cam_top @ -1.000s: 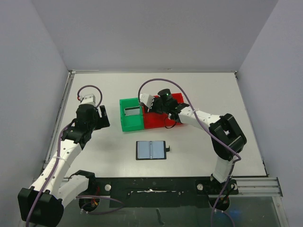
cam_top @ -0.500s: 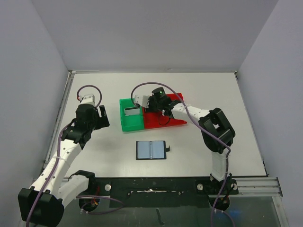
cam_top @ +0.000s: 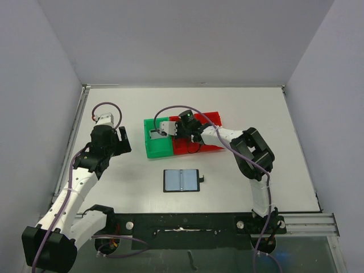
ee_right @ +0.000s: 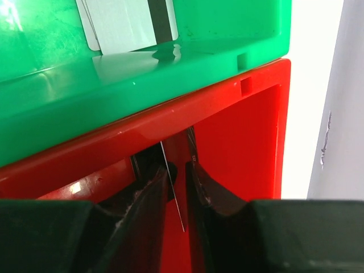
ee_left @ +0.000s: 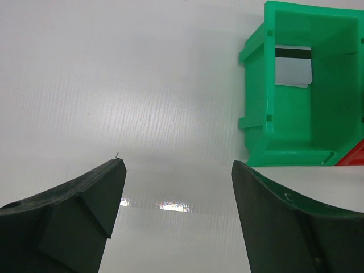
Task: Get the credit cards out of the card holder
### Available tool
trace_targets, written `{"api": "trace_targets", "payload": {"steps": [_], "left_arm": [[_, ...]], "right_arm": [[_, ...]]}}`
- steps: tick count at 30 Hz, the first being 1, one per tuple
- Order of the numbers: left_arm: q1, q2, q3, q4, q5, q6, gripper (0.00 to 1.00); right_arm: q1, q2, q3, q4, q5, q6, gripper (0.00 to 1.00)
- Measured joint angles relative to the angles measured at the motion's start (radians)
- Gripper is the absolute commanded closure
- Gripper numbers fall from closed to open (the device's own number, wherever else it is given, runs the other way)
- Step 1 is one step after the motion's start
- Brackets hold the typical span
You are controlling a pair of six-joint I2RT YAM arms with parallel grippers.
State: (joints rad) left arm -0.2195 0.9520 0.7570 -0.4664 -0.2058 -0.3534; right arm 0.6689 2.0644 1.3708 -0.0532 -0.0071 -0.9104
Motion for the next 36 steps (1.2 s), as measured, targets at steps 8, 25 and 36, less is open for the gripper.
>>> {"api": "trace_targets", "payload": {"steps": [8, 25, 36], "left_arm": [[0.0, 0.0, 0.0, 0.0, 0.0, 0.0, 0.24], [0.0, 0.0, 0.0, 0.0, 0.002, 0.0, 0.24], [0.0, 0.001, 0.0, 0.0, 0.006, 0.001, 0.24]], "right_arm": [[-0.008, 0.0, 0.0, -0.001, -0.024, 0.034, 0.62], [-0.038, -0.019, 0.0, -0.016, -0.099, 0.119, 0.55], [-0.048, -0.076, -0.001, -0.013, -0.133, 0.205, 0.53]]}}
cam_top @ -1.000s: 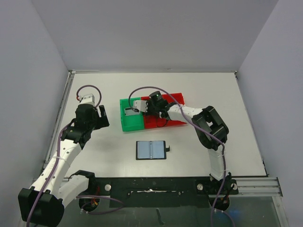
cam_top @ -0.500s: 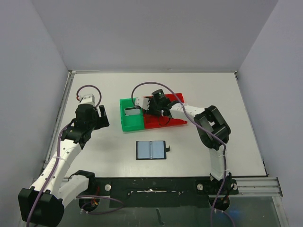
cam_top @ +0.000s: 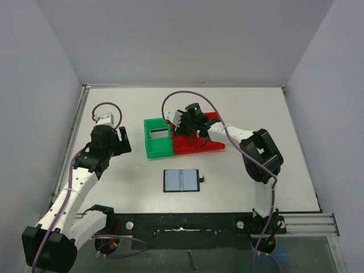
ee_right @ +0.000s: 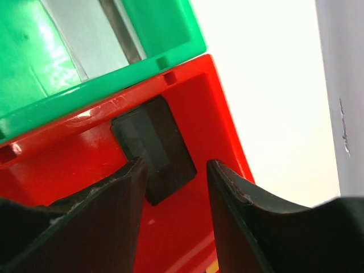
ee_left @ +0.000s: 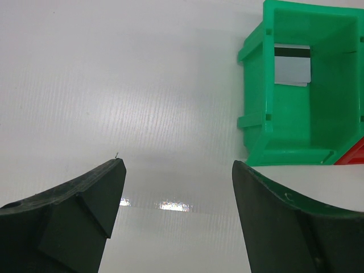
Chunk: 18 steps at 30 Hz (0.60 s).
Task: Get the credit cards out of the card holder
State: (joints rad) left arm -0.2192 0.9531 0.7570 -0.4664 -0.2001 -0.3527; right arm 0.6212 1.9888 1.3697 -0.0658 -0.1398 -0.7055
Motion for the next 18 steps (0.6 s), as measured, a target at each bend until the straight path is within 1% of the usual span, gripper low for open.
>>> {"api": "trace_targets", "payload": {"steps": [3, 5, 7, 8, 9, 11, 13, 15, 18], "left_arm": [[0.0, 0.0, 0.0, 0.0, 0.0, 0.0, 0.24], [0.0, 0.0, 0.0, 0.0, 0.0, 0.0, 0.24], [0.0, 0.0, 0.0, 0.0, 0.0, 0.0, 0.24], [0.0, 0.0, 0.0, 0.0, 0.0, 0.0, 0.24], [0.0, 0.0, 0.0, 0.0, 0.0, 0.0, 0.24], [0.0, 0.0, 0.0, 0.0, 0.0, 0.0, 0.24], [0.0, -0.001, 0.0, 0.0, 0.0, 0.0, 0.24], [0.001, -0.001, 0.0, 0.0, 0.001, 0.0, 0.24], [0.001, -0.001, 0.0, 0.001, 0.002, 0.0, 0.24]], "right_arm": [[0.0, -0.055, -0.026, 0.025, 0.0, 0.08, 0.5], [0.0, -0.119, -0.061, 0.05, 0.009, 0.167, 0.41], [0.0, -0.204, -0.098, 0.069, 0.029, 0.292, 0.34], [0.0, -0.249, -0.112, 0.072, 0.045, 0.367, 0.26], [-0.001, -0.29, -0.121, 0.071, 0.061, 0.442, 0.16], [-0.005, -0.359, -0.124, 0.061, 0.093, 0.592, 0.0], [-0.018, -0.413, -0.126, 0.035, 0.107, 0.742, 0.02], [-0.042, -0.449, -0.156, 0.039, 0.071, 0.858, 0.02], [-0.099, -0.493, -0.277, 0.058, -0.021, 1.043, 0.02]]}}
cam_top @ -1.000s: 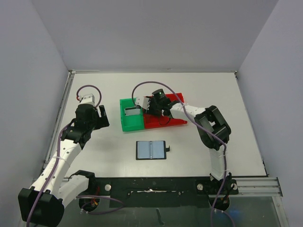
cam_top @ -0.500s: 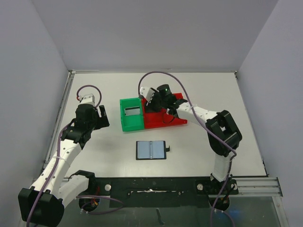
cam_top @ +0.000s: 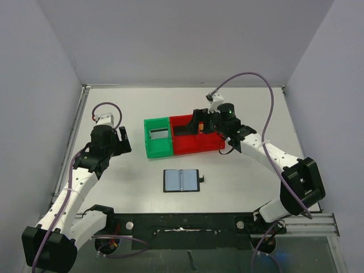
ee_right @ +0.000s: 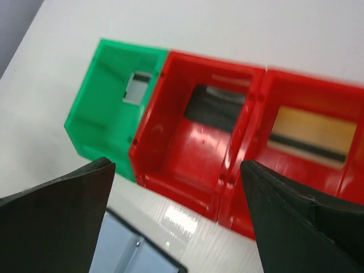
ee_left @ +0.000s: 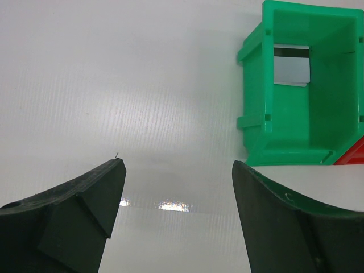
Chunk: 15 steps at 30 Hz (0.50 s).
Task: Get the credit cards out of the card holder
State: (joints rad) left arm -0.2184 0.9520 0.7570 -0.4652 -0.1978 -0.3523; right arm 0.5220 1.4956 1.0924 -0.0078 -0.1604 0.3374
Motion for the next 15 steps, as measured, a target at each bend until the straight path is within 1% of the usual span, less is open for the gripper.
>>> {"api": "trace_targets", "payload": {"steps": [3, 5, 6, 7, 10, 12, 15], "left_arm": [[0.001, 0.0, 0.0, 0.0, 0.0, 0.0, 0.24], [0.003, 0.0, 0.0, 0.0, 0.0, 0.0, 0.24], [0.004, 0.0, 0.0, 0.0, 0.0, 0.0, 0.24], [0.005, 0.0, 0.0, 0.0, 0.0, 0.0, 0.24], [0.005, 0.0, 0.0, 0.0, 0.0, 0.0, 0.24], [0.005, 0.0, 0.0, 0.001, 0.0, 0.0, 0.24], [0.005, 0.0, 0.0, 0.002, -0.001, 0.0, 0.24]], "right_arm": [[-0.044, -0.006, -0.13, 0.014, -0.054, 0.162, 0.02], [-0.039, -0.006, -0.185, 0.0, -0.037, 0.231, 0.02], [-0.014, -0.006, -0.2, -0.02, -0.007, 0.259, 0.02], [0.014, -0.006, -0.203, -0.038, 0.027, 0.278, 0.01], [0.158, -0.022, -0.203, -0.083, 0.177, 0.339, 0.1], [0.253, -0.036, -0.203, -0.106, 0.267, 0.387, 0.12], [0.392, -0.04, -0.2, -0.145, 0.404, 0.465, 0.19]]}}
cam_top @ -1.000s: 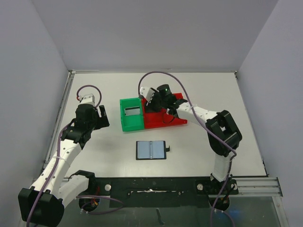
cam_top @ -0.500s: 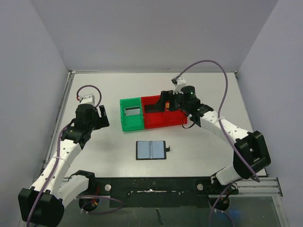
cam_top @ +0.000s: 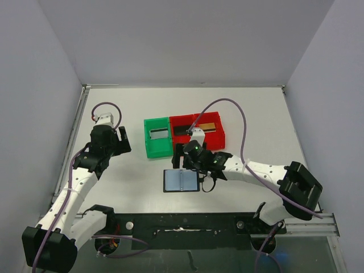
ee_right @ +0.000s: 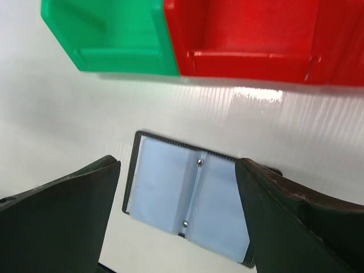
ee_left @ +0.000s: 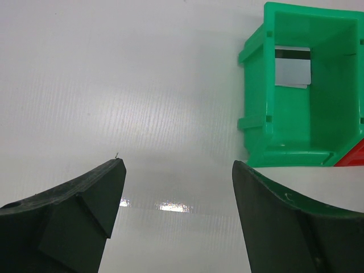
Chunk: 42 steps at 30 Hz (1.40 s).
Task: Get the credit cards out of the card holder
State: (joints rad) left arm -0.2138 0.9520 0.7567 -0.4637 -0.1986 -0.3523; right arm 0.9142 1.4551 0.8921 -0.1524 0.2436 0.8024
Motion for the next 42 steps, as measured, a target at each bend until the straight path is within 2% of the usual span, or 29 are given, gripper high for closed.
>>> {"api": "trace_targets", "payload": {"steps": [6, 17, 21, 28, 30, 35, 42], "left_arm": [[0.001, -0.001, 0.0, 0.0, -0.004, 0.0, 0.24], [0.005, -0.006, -0.001, 0.002, -0.007, 0.0, 0.24], [0.006, -0.006, -0.001, 0.002, -0.006, 0.0, 0.24], [0.006, -0.006, -0.001, 0.003, -0.006, 0.0, 0.24], [0.007, -0.006, -0.001, 0.003, -0.006, 0.0, 0.24], [0.008, -0.006, -0.001, 0.004, -0.005, 0.0, 0.24], [0.008, -0.004, -0.001, 0.004, -0.002, 0.0, 0.24]], "right_arm": [[0.119, 0.065, 0.045, -0.098, 0.135, 0.102, 0.39], [0.147, 0.21, 0.103, -0.148, 0.117, 0.156, 0.4], [0.147, 0.24, 0.129, -0.145, 0.09, 0.155, 0.48], [0.147, 0.303, 0.151, -0.153, 0.051, 0.169, 0.47], [0.147, 0.314, 0.151, -0.154, 0.048, 0.174, 0.53], [0.144, 0.314, 0.15, -0.156, 0.039, 0.177, 0.78], [0.098, 0.28, 0.052, -0.02, -0.044, 0.201, 0.85]]}}
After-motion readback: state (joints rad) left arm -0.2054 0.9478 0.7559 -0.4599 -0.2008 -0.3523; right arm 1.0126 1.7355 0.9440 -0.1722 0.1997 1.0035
